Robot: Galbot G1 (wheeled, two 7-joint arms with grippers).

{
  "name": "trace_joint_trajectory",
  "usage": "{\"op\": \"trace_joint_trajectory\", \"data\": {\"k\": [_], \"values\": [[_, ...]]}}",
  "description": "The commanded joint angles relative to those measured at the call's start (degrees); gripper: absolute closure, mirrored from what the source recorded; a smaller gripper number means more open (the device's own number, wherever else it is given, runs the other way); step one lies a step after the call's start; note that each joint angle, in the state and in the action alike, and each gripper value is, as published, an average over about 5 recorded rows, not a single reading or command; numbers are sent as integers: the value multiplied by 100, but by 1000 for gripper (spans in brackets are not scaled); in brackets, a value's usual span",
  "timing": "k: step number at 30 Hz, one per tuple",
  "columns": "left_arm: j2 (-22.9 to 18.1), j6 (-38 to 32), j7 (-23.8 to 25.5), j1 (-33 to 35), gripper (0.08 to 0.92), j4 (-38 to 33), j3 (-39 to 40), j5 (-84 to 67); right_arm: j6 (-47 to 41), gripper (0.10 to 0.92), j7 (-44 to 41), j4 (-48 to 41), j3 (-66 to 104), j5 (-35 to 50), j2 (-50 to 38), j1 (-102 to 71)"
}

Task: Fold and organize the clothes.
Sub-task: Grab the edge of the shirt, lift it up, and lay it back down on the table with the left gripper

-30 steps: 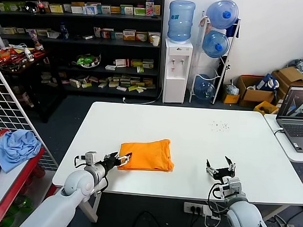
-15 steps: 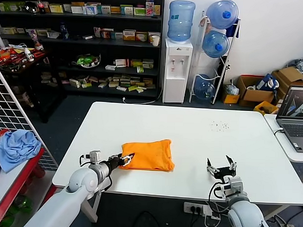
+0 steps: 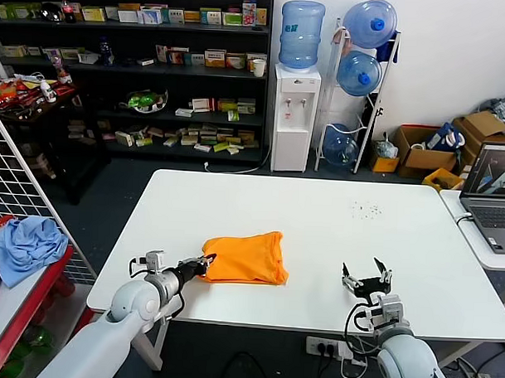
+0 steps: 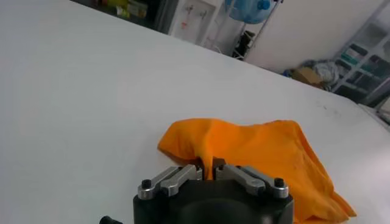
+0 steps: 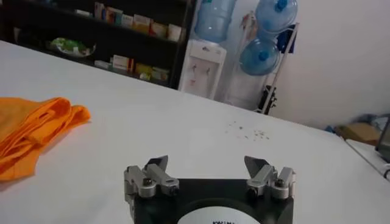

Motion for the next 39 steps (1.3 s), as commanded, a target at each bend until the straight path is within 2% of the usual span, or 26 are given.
{"op": "trace_joint_trajectory", "data": {"k": [1,7,14,22,27,29,32,39], "values": [[927,90,-278,97,838,-349,-208,7,-6,203,4,51,-76,-7,33,31],[2049,271,-490,172,838,-342,-551,353,-13,203,1,71,-235,-26,96,127],[2994,76,-373,20,838,238,-593,1742,-30,203,0,174,-382,-49,162,194],[3615,-194,-233,-198,838,563,-549,2934,8,203,-13,263,-392,-75,166,151],[3921,-280,-210,-453,838,625,-453,2950,6,203,-13,329,-371,-65,150,161],[3928,-264,-258,-475,838,500,-433,2754,6,203,-12,342,-362,-63,155,163],[3667,-196,-407,-395,838,118,-402,2368,9,203,-9,340,-356,-73,175,146],[2464,-59,-881,-67,838,-633,-158,1972,21,203,-5,258,-322,-175,250,62]]}}
